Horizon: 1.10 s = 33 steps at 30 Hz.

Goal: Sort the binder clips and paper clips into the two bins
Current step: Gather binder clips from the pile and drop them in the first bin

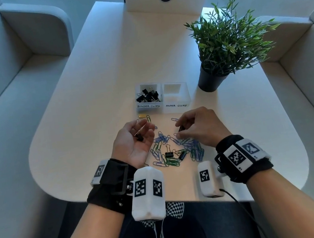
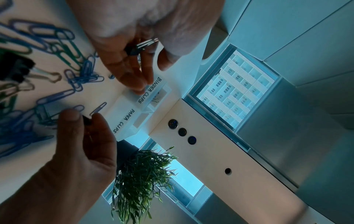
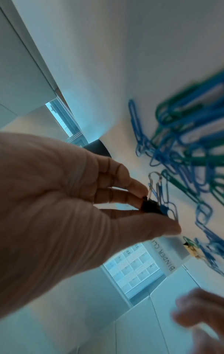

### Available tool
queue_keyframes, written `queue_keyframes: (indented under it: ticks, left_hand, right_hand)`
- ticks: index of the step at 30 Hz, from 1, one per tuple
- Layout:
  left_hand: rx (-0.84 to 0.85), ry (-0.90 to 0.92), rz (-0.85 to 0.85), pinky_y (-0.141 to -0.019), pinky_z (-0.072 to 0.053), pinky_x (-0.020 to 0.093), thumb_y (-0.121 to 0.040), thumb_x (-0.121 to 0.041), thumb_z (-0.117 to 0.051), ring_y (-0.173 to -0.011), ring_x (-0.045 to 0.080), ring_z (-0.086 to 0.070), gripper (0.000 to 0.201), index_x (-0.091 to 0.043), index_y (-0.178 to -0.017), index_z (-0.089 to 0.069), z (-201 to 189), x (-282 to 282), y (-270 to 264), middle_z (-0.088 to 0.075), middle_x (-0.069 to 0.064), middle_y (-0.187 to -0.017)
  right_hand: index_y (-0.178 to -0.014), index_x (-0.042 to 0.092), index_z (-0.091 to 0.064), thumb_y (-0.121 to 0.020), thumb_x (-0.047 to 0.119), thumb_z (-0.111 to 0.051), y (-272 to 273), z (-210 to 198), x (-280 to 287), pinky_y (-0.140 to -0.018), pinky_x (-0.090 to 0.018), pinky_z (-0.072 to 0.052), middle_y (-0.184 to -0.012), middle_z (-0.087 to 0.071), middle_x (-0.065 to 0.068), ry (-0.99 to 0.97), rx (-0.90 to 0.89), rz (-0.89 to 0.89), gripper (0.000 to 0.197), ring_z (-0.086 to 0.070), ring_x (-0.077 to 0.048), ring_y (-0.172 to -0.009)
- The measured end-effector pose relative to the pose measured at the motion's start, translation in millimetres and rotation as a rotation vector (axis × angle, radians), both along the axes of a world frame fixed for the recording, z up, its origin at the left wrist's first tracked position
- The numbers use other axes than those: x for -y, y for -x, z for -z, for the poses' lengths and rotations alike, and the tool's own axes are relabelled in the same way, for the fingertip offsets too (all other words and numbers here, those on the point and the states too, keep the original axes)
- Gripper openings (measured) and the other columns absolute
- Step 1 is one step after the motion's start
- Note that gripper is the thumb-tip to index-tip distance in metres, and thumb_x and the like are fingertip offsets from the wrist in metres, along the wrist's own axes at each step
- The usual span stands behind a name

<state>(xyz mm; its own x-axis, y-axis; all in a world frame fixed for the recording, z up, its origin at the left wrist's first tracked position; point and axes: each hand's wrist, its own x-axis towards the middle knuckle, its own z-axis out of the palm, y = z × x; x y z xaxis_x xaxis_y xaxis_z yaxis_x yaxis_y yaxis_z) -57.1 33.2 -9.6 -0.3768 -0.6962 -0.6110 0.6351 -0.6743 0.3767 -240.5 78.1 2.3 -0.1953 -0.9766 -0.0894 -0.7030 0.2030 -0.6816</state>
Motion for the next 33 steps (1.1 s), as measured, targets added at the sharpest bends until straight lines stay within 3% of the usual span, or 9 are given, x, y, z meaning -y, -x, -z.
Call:
queue_keyframes:
  ticks: [3, 8, 13, 16, 18, 22, 25, 29, 33]
  left_hand:
    - [-0.01, 0.005, 0.004, -0.066, -0.058, 0.025, -0.094, -0.019, -0.046, -0.083, 0.024, -0.062, 0.026, 0.0, -0.086, -0.061, 1.5, -3.7, 2.6, -0.061, 0.015, -0.085]
    - [0.017, 0.028, 0.027, -0.085, -0.052, 0.03, -0.095, -0.021, -0.046, -0.084, 0.023, -0.063, 0.025, -0.001, -0.089, -0.061, 2.1, -8.2, 10.7, -0.062, 0.014, -0.088]
    - [-0.056, 0.049, 0.048, -0.086, -0.053, 0.033, -0.096, -0.02, -0.043, -0.084, 0.02, -0.059, 0.025, -0.003, -0.093, -0.061, -2.2, -15.2, 15.1, -0.063, 0.013, -0.091]
    - [-0.109, -0.016, -0.04, -0.06, -0.059, 0.027, -0.097, -0.017, -0.04, -0.08, 0.02, -0.058, 0.024, -0.001, -0.102, -0.056, 2.7, -11.3, -4.2, -0.06, 0.015, -0.096]
    - [-0.077, -0.046, -0.111, -0.05, -0.054, 0.021, -0.097, -0.018, -0.038, -0.075, 0.022, -0.058, 0.025, 0.001, -0.096, -0.055, 4.9, -7.0, -23.3, -0.057, 0.018, -0.094]
    - [-0.043, -0.019, -0.157, -0.053, -0.055, 0.02, -0.097, -0.02, -0.038, -0.074, 0.022, -0.058, 0.028, 0.0, -0.089, -0.055, -1.8, 2.5, -49.6, -0.057, 0.016, -0.088]
    - [-0.031, -0.005, -0.177, -0.057, -0.057, 0.022, -0.096, -0.02, -0.039, -0.076, 0.022, -0.058, 0.027, 0.0, -0.088, -0.056, -5.1, 8.9, -54.5, -0.057, 0.015, -0.087]
    - [-0.029, -0.007, -0.156, -0.064, -0.057, 0.024, -0.096, -0.021, -0.04, -0.077, 0.022, -0.059, 0.028, 0.0, -0.089, -0.057, -4.5, 8.6, -51.6, -0.057, 0.014, -0.086]
    - [-0.034, -0.017, -0.148, -0.068, -0.057, 0.027, -0.096, -0.021, -0.041, -0.079, 0.023, -0.059, 0.028, 0.001, -0.09, -0.058, -1.0, 5.7, -45.4, -0.058, 0.015, -0.089]
  right_hand:
    - [-0.079, 0.016, -0.076, -0.059, 0.018, -0.088, 1.4, 0.4, 0.2, -0.057, -0.006, -0.044, -0.067, -0.068, 0.004, 0.039, 0.029, 0.032, 0.024, -0.06, -0.004, -0.062]
    - [-0.081, 0.015, -0.075, -0.061, 0.021, -0.088, -8.5, -13.0, -1.9, -0.061, -0.006, -0.048, -0.072, -0.072, 0.003, 0.142, 0.151, 0.03, 0.024, -0.066, -0.007, -0.067]
    - [-0.095, 0.017, -0.074, -0.072, 0.03, -0.08, -46.4, -27.3, 6.1, -0.07, -0.018, -0.057, -0.085, -0.074, 0.005, 0.182, 0.207, -0.129, 0.027, -0.069, -0.006, -0.079]
    - [-0.109, 0.016, -0.07, -0.086, 0.02, -0.065, -61.7, -20.6, 24.3, -0.086, -0.028, -0.054, -0.107, -0.068, 0.0, 0.227, 0.005, -0.182, 0.024, -0.063, -0.011, -0.095]
    - [-0.119, 0.011, -0.064, -0.088, 0.005, -0.054, -71.7, -13.5, 37.7, -0.096, -0.034, -0.048, -0.122, -0.063, -0.005, 0.194, -0.252, -0.344, 0.033, -0.055, -0.019, -0.111]
    - [-0.111, 0.004, -0.064, -0.088, -0.005, -0.046, -88.0, 3.0, 49.8, -0.088, -0.036, -0.051, -0.113, -0.064, -0.009, 0.133, -0.563, -0.472, 0.03, -0.054, -0.025, -0.104]
    - [-0.1, 0.003, -0.066, -0.09, -0.003, -0.048, -87.5, 5.1, 49.1, -0.085, -0.033, -0.051, -0.107, -0.062, -0.011, 0.13, -0.565, -0.443, 0.022, -0.057, -0.025, -0.098]
    - [-0.105, 0.002, -0.067, -0.089, -0.005, -0.049, -77.3, 0.2, 44.5, -0.079, -0.031, -0.053, -0.107, -0.058, -0.011, 0.127, -0.528, -0.369, 0.025, -0.055, -0.02, -0.084]
    - [-0.096, 0.003, -0.07, -0.088, -0.006, -0.048, -71.6, 0.4, 45.0, -0.077, -0.036, -0.057, -0.1, -0.063, -0.009, 0.061, -0.578, -0.378, 0.025, -0.064, -0.025, -0.086]
